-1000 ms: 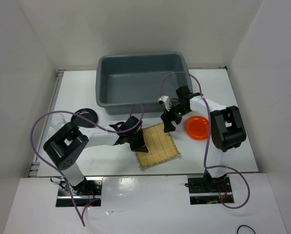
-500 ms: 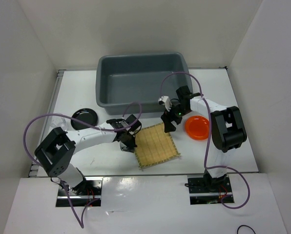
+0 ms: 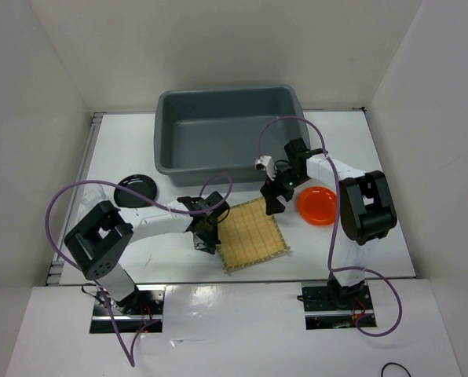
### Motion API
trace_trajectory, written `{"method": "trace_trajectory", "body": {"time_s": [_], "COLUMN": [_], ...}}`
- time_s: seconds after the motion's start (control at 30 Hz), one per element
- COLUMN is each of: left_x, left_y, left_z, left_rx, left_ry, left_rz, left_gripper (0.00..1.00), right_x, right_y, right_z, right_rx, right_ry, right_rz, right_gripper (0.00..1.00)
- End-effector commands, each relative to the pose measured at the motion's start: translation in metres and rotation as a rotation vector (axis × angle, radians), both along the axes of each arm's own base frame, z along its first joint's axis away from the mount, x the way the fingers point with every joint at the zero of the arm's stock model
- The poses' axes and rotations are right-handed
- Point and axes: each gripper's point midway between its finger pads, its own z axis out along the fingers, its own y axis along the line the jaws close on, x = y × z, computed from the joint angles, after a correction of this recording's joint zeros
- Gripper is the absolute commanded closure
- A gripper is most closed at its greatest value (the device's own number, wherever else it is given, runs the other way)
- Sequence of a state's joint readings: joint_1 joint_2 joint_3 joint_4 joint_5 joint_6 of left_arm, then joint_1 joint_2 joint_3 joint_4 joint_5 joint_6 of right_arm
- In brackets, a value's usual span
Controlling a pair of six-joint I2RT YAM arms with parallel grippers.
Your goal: Place the mixed dishes into the plastic bin
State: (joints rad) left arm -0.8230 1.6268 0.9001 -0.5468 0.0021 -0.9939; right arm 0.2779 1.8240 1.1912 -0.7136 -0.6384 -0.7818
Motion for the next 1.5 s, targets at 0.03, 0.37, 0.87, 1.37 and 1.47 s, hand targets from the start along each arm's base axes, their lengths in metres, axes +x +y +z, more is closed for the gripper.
{"method": "trace_trajectory", "body": {"time_s": [0.03, 0.37, 0.87, 1.37, 1.47], "left_x": [0.004, 0.018, 0.016, -0.003, -0.006], "left_y": [0.006, -0.001, -0.025, -0.015, -0.017], "left_z": [0.005, 0.040, 0.005, -0.045, -0.055], "left_rx": [0.050, 0.023, -0.017, 0.013, 0.014], "left_ry": [-0.018, -0.080, -0.018, 0.065, 0.092], "left_rz": [0.010, 0.052, -0.017, -0.044, -0.048], "left_gripper": [1.00, 1.00, 1.00, 1.00, 1.00], "right_x": [-0.060, -0.058, -0.054, -0.079, -0.091], "right_y": [-0.034, -0.033, -0.038, -0.038, -0.043], "right_z": [-0.028, -0.028, -0.029, -0.035, -0.044], "right_rx": [-0.163, -0.162, -0.174, -0.162, -0.197], "right_ry": [0.276, 0.273, 0.256, 0.415, 0.457], "right_rz": [-0.021, -0.029, -0.049, 0.047, 0.079], "right_gripper": [0.02, 0.02, 0.02, 0.02, 0.02]}}
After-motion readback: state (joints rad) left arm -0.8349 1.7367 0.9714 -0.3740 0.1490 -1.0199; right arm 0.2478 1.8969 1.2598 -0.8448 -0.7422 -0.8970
